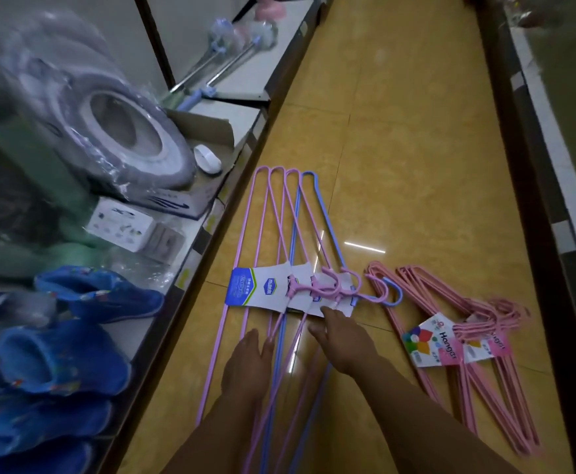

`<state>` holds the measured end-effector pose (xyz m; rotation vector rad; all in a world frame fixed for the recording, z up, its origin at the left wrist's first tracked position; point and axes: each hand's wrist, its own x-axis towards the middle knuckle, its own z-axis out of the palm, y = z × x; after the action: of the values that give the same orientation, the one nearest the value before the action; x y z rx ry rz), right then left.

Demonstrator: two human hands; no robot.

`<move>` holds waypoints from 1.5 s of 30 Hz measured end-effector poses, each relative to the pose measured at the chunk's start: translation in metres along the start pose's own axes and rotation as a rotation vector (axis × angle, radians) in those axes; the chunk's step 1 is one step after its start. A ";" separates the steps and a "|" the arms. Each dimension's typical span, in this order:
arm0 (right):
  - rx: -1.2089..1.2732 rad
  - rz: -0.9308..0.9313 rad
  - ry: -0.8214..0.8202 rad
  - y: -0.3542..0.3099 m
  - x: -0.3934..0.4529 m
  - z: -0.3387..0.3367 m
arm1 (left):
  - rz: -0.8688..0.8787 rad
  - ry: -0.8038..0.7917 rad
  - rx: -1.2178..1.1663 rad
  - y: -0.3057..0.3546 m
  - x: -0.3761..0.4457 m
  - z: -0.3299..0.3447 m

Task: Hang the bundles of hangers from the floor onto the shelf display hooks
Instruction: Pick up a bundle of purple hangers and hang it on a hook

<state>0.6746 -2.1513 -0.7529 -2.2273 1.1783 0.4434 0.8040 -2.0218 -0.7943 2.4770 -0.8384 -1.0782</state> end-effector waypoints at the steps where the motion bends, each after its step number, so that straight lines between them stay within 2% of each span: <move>1: 0.003 0.000 -0.007 0.003 0.008 0.011 | -0.003 -0.005 -0.007 -0.004 0.008 0.009; 4: 0.033 -0.001 -0.011 0.010 0.028 0.041 | -0.014 -0.042 -0.035 -0.017 0.033 0.031; 9: 0.115 0.008 -0.027 0.012 0.039 0.073 | -0.116 -0.194 -0.113 -0.031 0.058 0.064; 15: 0.193 0.048 -0.004 0.007 0.041 0.077 | -0.213 -0.140 -0.206 -0.022 0.058 0.072; 17: 0.257 0.077 -0.001 0.003 0.045 0.075 | -0.186 -0.152 -0.246 -0.015 0.053 0.071; 21: 0.496 0.174 0.038 -0.007 0.057 0.070 | -0.110 -0.070 -0.229 -0.012 0.037 0.060; 25: 1.032 0.294 0.073 -0.022 0.073 0.065 | -0.054 -0.013 -0.137 -0.008 0.027 0.036; 27: 1.213 0.320 0.052 -0.033 0.082 0.066 | -0.009 -0.005 -0.097 -0.004 0.023 0.028; 30: 1.299 0.304 0.098 -0.054 0.094 0.069 | 0.050 -0.010 -0.082 0.006 0.018 0.020; 33: 1.410 0.353 0.227 -0.071 0.097 0.065 | 0.026 0.023 -0.304 0.020 0.017 0.010; 35: 1.359 0.339 0.324 -0.076 0.091 0.053 | -0.036 0.141 -0.424 0.029 0.020 0.000; 37: 1.225 0.340 0.412 -0.074 0.079 0.036 | -0.049 0.216 -0.427 0.038 0.020 -0.014; 41: 1.029 0.454 0.485 -0.064 0.039 -0.007 | -0.003 0.230 -0.299 0.067 -0.001 -0.044; 45: 0.935 0.498 0.528 -0.063 -0.003 -0.063 | 0.037 0.199 -0.255 0.110 -0.028 -0.079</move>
<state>0.7262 -2.1609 -0.6811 -1.2401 1.7410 -0.4847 0.8048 -2.0862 -0.6727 2.2982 -0.6414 -0.8507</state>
